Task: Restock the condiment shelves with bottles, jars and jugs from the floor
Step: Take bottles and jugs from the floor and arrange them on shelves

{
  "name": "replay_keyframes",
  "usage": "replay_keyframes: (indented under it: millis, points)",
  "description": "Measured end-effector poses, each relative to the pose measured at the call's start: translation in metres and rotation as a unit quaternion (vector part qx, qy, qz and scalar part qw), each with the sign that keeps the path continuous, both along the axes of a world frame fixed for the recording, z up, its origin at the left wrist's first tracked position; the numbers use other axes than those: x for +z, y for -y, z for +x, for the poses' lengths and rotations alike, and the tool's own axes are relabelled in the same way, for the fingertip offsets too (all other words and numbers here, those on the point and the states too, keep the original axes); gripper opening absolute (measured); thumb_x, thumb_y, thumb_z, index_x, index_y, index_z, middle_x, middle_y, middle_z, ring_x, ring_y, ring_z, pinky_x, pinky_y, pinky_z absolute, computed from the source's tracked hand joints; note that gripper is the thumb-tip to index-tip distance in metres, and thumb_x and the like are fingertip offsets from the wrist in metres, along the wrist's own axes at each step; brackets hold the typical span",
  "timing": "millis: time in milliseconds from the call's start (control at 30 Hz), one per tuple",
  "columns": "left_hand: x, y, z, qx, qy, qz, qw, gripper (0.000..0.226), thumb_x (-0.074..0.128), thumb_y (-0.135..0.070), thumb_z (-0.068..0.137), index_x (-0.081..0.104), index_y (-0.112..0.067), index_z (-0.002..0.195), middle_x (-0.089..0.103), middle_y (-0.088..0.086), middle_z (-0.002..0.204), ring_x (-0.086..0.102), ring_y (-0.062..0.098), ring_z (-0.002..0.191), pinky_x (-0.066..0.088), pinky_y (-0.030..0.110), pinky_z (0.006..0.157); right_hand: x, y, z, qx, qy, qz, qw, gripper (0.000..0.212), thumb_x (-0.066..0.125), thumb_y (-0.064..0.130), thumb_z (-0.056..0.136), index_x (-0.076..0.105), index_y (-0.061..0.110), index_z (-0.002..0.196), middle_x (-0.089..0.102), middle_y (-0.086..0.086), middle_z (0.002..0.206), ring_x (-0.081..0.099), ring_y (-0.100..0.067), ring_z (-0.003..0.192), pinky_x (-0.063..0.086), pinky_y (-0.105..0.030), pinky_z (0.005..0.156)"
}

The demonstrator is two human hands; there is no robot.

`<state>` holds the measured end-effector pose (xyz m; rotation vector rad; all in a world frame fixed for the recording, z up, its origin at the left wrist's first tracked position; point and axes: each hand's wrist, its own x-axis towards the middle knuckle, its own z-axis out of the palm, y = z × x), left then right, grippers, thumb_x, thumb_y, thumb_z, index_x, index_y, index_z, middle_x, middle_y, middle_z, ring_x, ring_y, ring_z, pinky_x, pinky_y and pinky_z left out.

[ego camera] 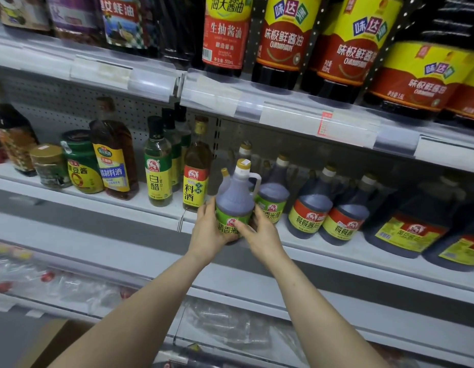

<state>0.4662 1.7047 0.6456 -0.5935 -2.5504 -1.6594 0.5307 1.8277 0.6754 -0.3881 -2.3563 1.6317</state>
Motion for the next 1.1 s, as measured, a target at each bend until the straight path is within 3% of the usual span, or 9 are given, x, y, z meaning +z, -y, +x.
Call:
replay_keyframes:
  millis: [133, 267, 367, 567, 733, 933, 1100]
  points:
    - [0.002, -0.002, -0.005, -0.001, 0.002, -0.007, 1.0, 0.108, 0.093, -0.026, 0.058, 0.033, -0.016, 0.147, 0.041, 0.01, 0.142, 0.047, 0.028, 0.127, 0.037, 0.031, 0.099, 0.002, 0.0, -0.006, 0.005, 0.016, 0.002, 1.0, 0.067, 0.067, 0.02, 0.095, 0.034, 0.022, 0.154, 0.051, 0.004, 0.148, 0.051, -0.015, 0.132, 0.046, -0.03, 0.107]
    - [0.004, -0.004, -0.011, 0.005, 0.002, -0.017, 1.0, 0.109, 0.093, -0.026, 0.06, 0.031, -0.014, 0.149, 0.039, 0.012, 0.145, 0.046, 0.029, 0.129, 0.037, 0.03, 0.1, 0.0, 0.0, -0.013, 0.0, 0.025, 0.007, 1.0, 0.065, 0.065, 0.026, 0.097, 0.034, 0.023, 0.154, 0.051, 0.002, 0.148, 0.05, -0.018, 0.134, 0.043, -0.042, 0.112]
    - [0.004, -0.006, -0.016, 0.012, 0.003, -0.027, 1.0, 0.109, 0.092, -0.026, 0.061, 0.03, -0.013, 0.15, 0.039, 0.013, 0.145, 0.046, 0.029, 0.13, 0.039, 0.033, 0.103, -0.001, 0.002, -0.018, -0.007, 0.03, 0.021, 0.999, 0.066, 0.063, 0.027, 0.098, 0.03, 0.023, 0.155, 0.048, 0.003, 0.15, 0.047, -0.018, 0.136, 0.041, -0.04, 0.114]
    - [0.003, -0.01, -0.026, 0.02, 0.004, -0.025, 0.999, 0.107, 0.092, -0.025, 0.06, 0.032, -0.016, 0.149, 0.042, 0.01, 0.143, 0.047, 0.027, 0.128, 0.034, 0.025, 0.097, 0.0, 0.003, -0.03, -0.013, 0.044, 0.03, 0.998, 0.065, 0.06, 0.026, 0.1, 0.028, 0.021, 0.156, 0.047, -0.002, 0.151, 0.047, -0.024, 0.137, 0.043, -0.047, 0.112]
    - [0.005, -0.012, -0.031, 0.025, -0.006, -0.032, 0.999, 0.103, 0.091, -0.027, 0.062, 0.035, -0.016, 0.148, 0.046, 0.008, 0.143, 0.048, 0.026, 0.128, 0.043, 0.039, 0.104, 0.001, 0.003, -0.037, -0.018, 0.057, 0.046, 0.997, 0.063, 0.056, 0.03, 0.101, 0.026, 0.021, 0.156, 0.044, -0.002, 0.154, 0.043, -0.024, 0.14, 0.04, -0.046, 0.114]
    - [0.006, -0.015, -0.038, 0.031, -0.022, -0.037, 0.999, 0.089, 0.089, -0.024, 0.067, 0.043, -0.013, 0.141, 0.057, 0.009, 0.132, 0.054, 0.028, 0.12, 0.048, 0.042, 0.096, 0.0, 0.001, -0.048, -0.028, 0.069, 0.079, 0.994, 0.063, 0.052, 0.034, 0.103, 0.023, 0.02, 0.157, 0.044, -0.005, 0.154, 0.044, -0.028, 0.139, 0.039, -0.045, 0.114]
    - [0.002, -0.02, -0.043, 0.039, -0.037, -0.025, 0.998, 0.077, 0.089, -0.019, 0.065, 0.05, -0.013, 0.131, 0.065, 0.005, 0.121, 0.061, 0.025, 0.11, 0.045, 0.028, 0.083, -0.007, -0.003, -0.058, -0.041, 0.078, 0.107, 0.99, 0.062, 0.051, 0.035, 0.103, 0.024, 0.017, 0.157, 0.047, -0.009, 0.151, 0.045, -0.033, 0.136, 0.039, -0.039, 0.109]
